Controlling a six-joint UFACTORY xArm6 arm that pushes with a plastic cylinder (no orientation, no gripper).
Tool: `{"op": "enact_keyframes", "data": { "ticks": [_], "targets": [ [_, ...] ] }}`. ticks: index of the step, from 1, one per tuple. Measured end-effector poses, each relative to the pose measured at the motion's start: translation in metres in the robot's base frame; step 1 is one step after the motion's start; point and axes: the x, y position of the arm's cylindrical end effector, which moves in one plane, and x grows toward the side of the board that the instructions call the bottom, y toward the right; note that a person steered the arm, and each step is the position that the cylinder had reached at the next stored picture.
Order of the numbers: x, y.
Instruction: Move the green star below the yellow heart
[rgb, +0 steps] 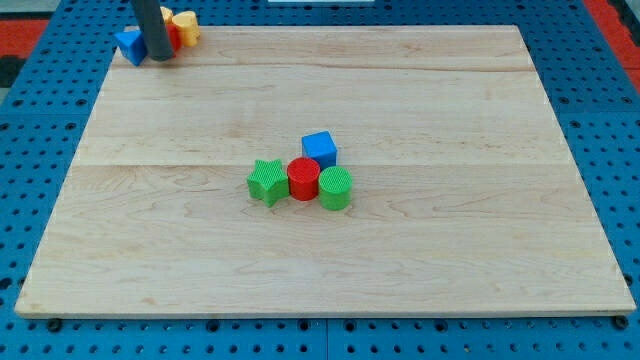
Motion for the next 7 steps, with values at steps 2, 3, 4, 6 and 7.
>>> {"op": "enact_keyframes", "data": {
  "ticks": [2,3,4,6,7],
  "targets": [
    [0.105,-0.024],
    [0.218,-0.023],
    [0.316,0.022],
    [0.319,0.207],
    [0.291,0.243]
  ]
}}
